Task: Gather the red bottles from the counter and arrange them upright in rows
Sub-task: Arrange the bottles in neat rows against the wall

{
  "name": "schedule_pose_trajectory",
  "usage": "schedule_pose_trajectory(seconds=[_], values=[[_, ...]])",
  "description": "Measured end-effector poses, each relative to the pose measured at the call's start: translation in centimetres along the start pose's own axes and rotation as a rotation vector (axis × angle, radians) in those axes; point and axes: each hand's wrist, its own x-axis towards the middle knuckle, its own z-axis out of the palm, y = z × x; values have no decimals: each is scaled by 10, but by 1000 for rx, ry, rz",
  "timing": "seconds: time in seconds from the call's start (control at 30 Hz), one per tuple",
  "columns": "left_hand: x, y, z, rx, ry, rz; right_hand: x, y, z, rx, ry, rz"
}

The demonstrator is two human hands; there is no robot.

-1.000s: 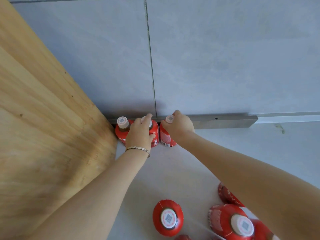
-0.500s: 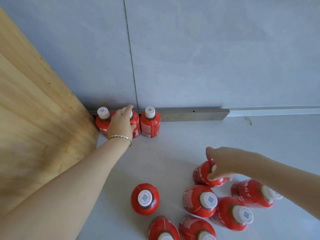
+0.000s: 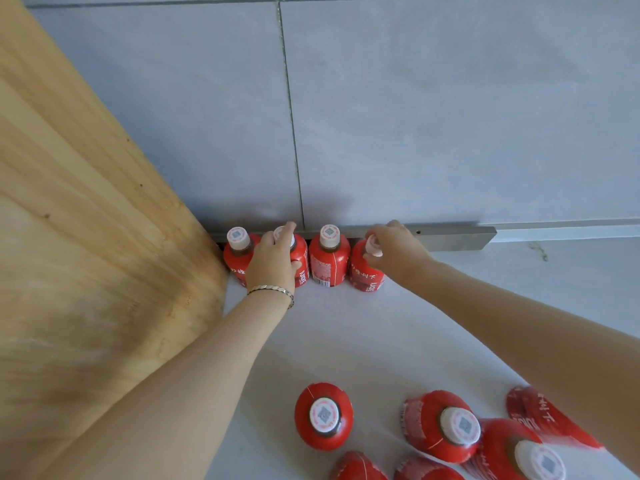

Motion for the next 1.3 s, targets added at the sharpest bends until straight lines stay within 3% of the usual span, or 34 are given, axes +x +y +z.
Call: schedule_pose_trajectory(seconds=[0.1, 0.23, 0.33, 0.5, 0.6, 0.73, 0.9, 1.03, 1.3], values=[[-1, 0, 1, -2, 18, 3, 10, 2, 2, 84, 69, 42], [0, -1, 2, -1, 37, 5, 3, 17, 12, 153, -62, 149], [0, 1, 2, 19, 24, 7, 5, 18, 23, 322, 8, 155], [1, 4, -7, 52, -58, 5, -4, 13, 23, 324, 16, 166], [-6, 12, -17, 44, -131, -27, -31, 19, 11, 132, -160, 168], [-48, 35, -26, -48, -32, 84, -90, 29, -7, -111, -338, 59], [-128, 53, -41, 48, -385, 59, -161, 35, -18, -428, -453, -21], [-168, 42, -37, 351, -434, 112, -183, 34, -11, -515, -490, -41], [-158, 3, -34, -65, -225, -116, -155, 12, 8, -190, -316, 50]])
